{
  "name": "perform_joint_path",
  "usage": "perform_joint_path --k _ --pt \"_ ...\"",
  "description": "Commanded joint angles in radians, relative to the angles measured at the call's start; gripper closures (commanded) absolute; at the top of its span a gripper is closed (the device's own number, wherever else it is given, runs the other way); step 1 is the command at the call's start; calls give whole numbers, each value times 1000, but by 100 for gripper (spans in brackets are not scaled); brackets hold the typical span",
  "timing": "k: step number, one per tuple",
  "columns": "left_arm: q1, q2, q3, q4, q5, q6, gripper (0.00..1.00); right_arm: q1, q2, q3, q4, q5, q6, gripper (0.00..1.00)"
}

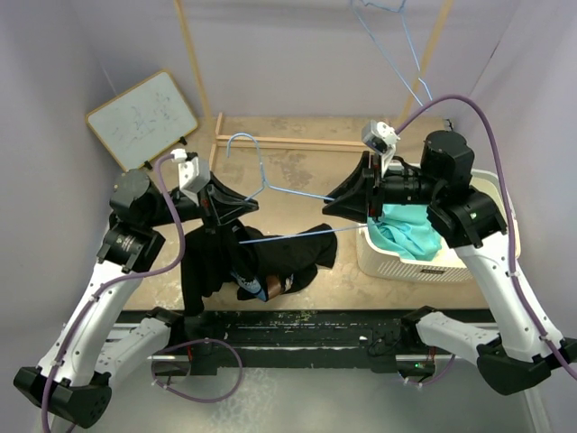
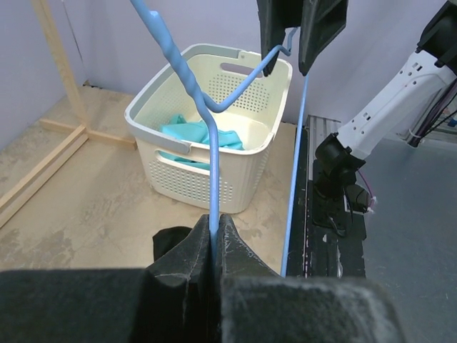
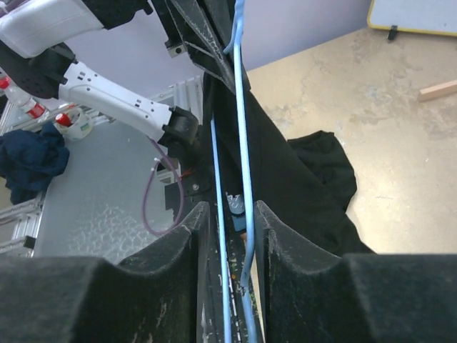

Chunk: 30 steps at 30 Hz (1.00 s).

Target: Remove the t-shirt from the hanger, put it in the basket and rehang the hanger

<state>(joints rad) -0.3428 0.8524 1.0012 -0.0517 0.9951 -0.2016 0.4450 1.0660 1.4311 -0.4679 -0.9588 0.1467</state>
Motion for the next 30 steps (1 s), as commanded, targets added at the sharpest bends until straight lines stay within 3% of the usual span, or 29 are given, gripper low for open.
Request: perform_joint_path --k 1,4,7,8,12,15,18,23,30 --pt "0 23 56 130 -17 -40 100 14 8 3 -23 -5 -31 72" --pt "0 40 62 145 -20 -51 100 17 5 7 -32 29 -33 97" --pt "1 36 56 137 -39 -49 100 17 -7 14 -37 83 -32 100" --pt "1 32 50 128 -51 -46 94 17 -9 19 -42 100 -31 100" --pt "0 4 28 66 -117 -18 28 17 -12 51 -90 178 -37 100" --pt "1 -32 8 -4 -184 11 4 17 -12 85 -147 223 -48 100" --pt "0 -73 -9 -68 -255 40 1 17 -15 96 -173 259 -50 100" --pt "0 -168 -58 -165 -411 57 4 17 -10 123 -159 399 -8 100" --pt "-1 -365 -157 -292 -714 37 9 16 114 216 -25 955 84 100"
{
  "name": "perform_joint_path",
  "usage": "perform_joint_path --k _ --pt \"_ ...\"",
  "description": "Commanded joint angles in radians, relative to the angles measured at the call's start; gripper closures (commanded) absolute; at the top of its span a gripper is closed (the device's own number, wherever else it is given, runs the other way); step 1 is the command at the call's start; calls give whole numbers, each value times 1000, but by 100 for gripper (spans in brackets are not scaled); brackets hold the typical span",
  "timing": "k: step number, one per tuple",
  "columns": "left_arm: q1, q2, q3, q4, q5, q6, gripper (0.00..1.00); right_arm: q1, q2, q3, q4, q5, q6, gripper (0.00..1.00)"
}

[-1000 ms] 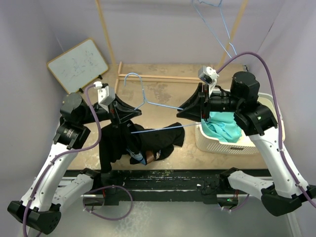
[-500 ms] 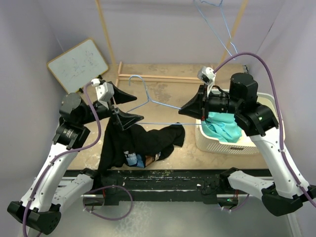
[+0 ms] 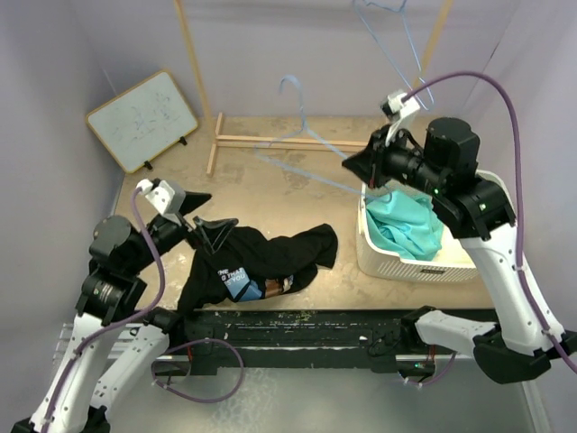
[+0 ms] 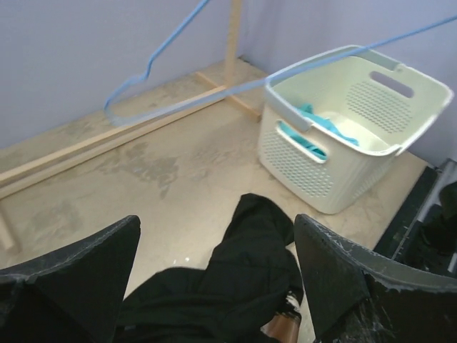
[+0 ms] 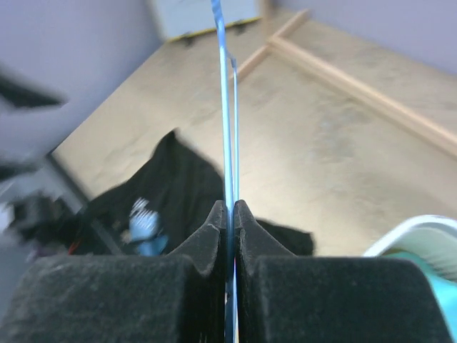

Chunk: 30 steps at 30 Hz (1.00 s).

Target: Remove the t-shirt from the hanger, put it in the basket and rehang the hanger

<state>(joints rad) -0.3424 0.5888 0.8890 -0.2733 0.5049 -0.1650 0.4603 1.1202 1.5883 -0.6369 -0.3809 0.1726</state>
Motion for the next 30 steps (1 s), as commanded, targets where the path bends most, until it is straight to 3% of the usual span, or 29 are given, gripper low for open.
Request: perform_joint_path --k 1,7,18,30 --pt "0 -132 -53 -83 -247 -2 9 0 80 67 183 430 60 100" --pt "0 -233 -76 -157 -375 -12 9 0 242 188 379 621 82 100" --pt "0 -267 -82 -192 -405 1 10 -1 386 388 555 707 84 100" --pt "0 -259 -82 -197 -409 0 9 -10 597 608 482 698 69 100"
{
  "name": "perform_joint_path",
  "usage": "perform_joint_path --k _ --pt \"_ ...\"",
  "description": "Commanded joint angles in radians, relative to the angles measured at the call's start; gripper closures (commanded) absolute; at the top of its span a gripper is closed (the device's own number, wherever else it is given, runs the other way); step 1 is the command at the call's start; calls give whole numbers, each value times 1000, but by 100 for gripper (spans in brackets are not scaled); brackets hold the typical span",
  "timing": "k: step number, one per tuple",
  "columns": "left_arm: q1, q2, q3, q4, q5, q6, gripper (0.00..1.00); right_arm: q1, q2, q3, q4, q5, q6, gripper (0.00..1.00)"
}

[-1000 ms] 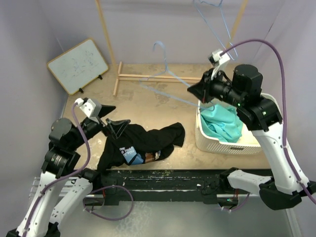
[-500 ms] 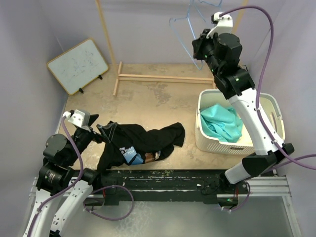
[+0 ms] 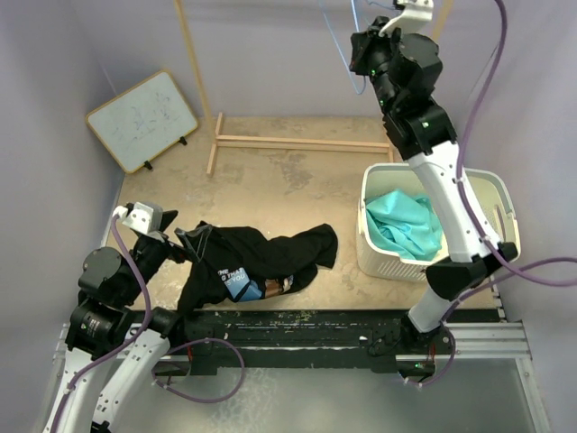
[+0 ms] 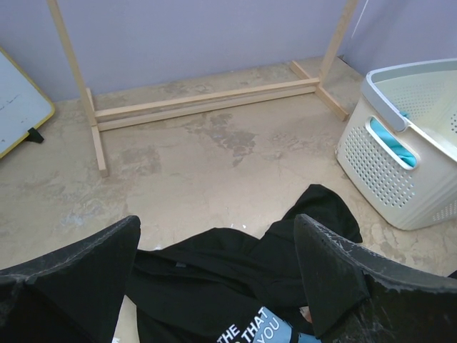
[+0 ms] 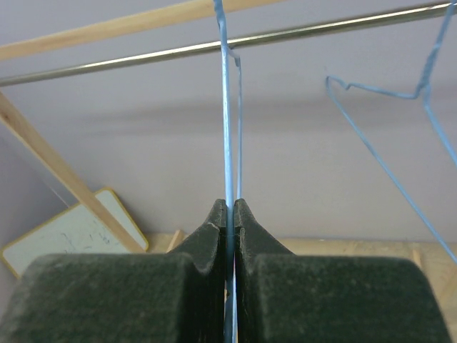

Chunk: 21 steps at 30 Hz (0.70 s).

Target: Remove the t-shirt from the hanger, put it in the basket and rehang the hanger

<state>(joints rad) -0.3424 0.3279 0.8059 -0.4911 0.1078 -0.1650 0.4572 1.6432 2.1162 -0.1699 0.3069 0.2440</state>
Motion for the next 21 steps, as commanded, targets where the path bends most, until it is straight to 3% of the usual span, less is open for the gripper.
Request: perform_joint_path --k 1,8,11,12,13,14,21 --pt "0 2 0 22 -11 0 9 -8 90 89 15 7 1 100" --pt "-1 8 1 19 -7 0 9 -11 112 74 3 -19 6 97" --pt "0 5 1 20 -7 -1 9 -9 66 17 -19 -121 4 62" --pt "0 4 1 20 -7 -1 9 -9 42 -19 -21 -162 2 27" --pt "0 3 2 19 -8 -1 8 -9 11 -55 -21 -184 2 7" --pt "0 2 0 19 -8 -1 8 -9 -22 -102 -22 -201 1 1" --pt "0 2 2 19 -8 -2 7 29 -276 -507 32 -489 48 0"
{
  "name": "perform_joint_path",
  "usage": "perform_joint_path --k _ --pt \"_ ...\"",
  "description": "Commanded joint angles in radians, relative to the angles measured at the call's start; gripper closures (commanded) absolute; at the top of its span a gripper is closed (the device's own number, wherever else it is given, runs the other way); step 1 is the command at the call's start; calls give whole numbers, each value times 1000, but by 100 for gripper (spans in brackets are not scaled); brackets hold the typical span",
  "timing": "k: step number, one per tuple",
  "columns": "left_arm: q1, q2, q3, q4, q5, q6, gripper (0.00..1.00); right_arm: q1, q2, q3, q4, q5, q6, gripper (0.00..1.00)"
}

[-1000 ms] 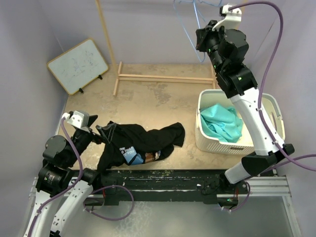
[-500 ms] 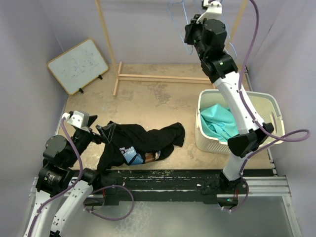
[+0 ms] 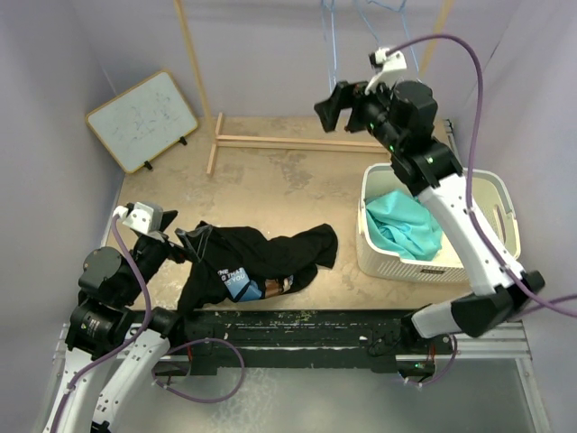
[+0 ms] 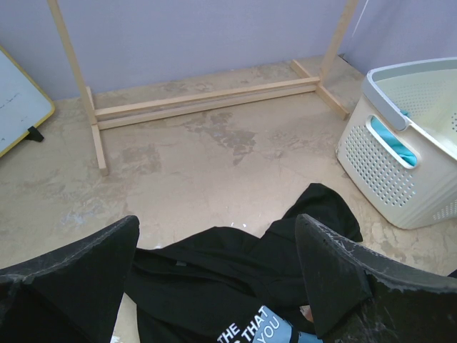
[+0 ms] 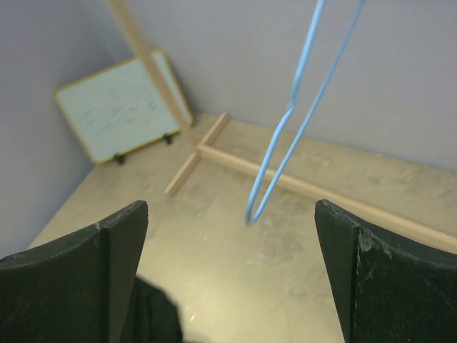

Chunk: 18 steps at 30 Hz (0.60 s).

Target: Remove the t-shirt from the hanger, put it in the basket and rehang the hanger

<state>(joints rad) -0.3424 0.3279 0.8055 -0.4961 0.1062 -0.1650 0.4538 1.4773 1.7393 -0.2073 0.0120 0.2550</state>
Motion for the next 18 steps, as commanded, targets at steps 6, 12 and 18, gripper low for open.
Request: perform_joint_path --k 6,12,18 --pt "-1 8 2 22 -5 -2 7 290 -126 -325 37 -178 20 0" --pt "0 10 3 18 -12 -5 7 371 -26 -505 114 -259 20 0" --pt "0 21 6 15 -18 -7 7 466 136 -542 128 -372 -103 0"
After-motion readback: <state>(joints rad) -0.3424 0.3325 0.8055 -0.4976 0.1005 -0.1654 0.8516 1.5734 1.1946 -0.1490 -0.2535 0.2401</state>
